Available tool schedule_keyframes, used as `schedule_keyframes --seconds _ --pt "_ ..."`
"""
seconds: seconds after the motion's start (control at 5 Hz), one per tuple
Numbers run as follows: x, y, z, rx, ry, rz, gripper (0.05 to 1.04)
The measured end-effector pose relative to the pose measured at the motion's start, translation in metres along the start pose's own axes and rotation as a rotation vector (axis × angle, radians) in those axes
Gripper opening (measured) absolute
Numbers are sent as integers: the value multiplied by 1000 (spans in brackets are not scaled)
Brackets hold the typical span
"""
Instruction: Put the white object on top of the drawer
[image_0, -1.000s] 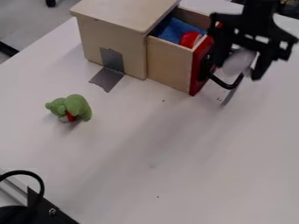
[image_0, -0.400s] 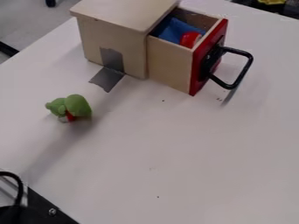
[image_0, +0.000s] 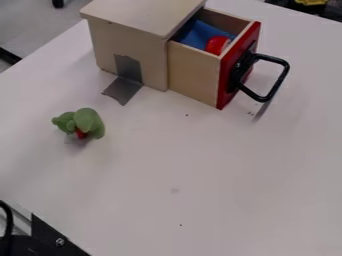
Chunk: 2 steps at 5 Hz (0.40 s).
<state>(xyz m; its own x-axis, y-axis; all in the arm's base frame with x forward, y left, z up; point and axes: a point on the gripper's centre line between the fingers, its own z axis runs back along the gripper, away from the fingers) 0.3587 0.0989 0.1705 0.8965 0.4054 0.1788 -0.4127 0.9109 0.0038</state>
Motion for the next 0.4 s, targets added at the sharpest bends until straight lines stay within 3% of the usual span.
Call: schedule_keyframes --seconds 0.4 --pt "9 13 -40 -68 19 -126 769"
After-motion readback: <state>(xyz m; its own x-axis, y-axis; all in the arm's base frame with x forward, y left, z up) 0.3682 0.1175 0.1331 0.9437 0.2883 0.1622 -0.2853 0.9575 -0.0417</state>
